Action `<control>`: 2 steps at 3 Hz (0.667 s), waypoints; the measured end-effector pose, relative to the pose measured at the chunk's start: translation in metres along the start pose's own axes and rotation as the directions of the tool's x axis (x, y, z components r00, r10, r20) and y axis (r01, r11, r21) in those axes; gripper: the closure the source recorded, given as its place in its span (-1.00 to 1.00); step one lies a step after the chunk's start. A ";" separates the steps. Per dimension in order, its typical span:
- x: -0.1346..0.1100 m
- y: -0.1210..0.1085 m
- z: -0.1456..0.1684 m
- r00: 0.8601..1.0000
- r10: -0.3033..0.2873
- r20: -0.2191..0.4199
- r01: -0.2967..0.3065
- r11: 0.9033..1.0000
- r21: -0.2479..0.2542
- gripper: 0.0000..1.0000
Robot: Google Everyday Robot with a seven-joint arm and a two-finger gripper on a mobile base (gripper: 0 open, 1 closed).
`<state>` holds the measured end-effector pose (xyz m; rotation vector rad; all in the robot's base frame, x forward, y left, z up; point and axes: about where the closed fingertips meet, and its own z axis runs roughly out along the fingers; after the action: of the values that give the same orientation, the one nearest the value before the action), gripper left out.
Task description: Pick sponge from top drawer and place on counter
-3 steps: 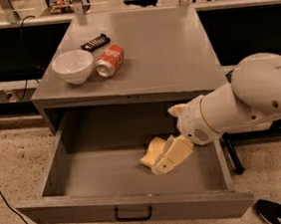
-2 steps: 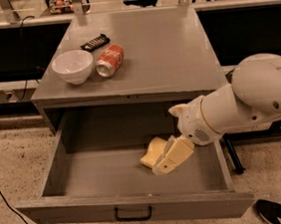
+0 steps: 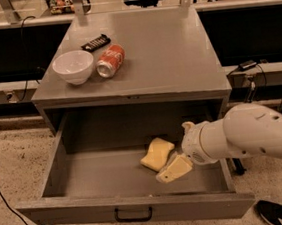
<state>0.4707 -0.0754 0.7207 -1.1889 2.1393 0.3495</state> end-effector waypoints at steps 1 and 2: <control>0.008 -0.028 0.021 0.999 0.021 0.032 -0.024 0.994 0.104 -1.00; 0.001 -0.055 0.038 0.997 0.012 0.081 -0.025 0.988 0.154 -1.00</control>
Offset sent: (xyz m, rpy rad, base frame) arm 0.1096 -0.0150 -0.0275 0.0478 -0.2197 -0.1375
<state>0.5325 -0.0866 0.6959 -1.0503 2.0695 0.2298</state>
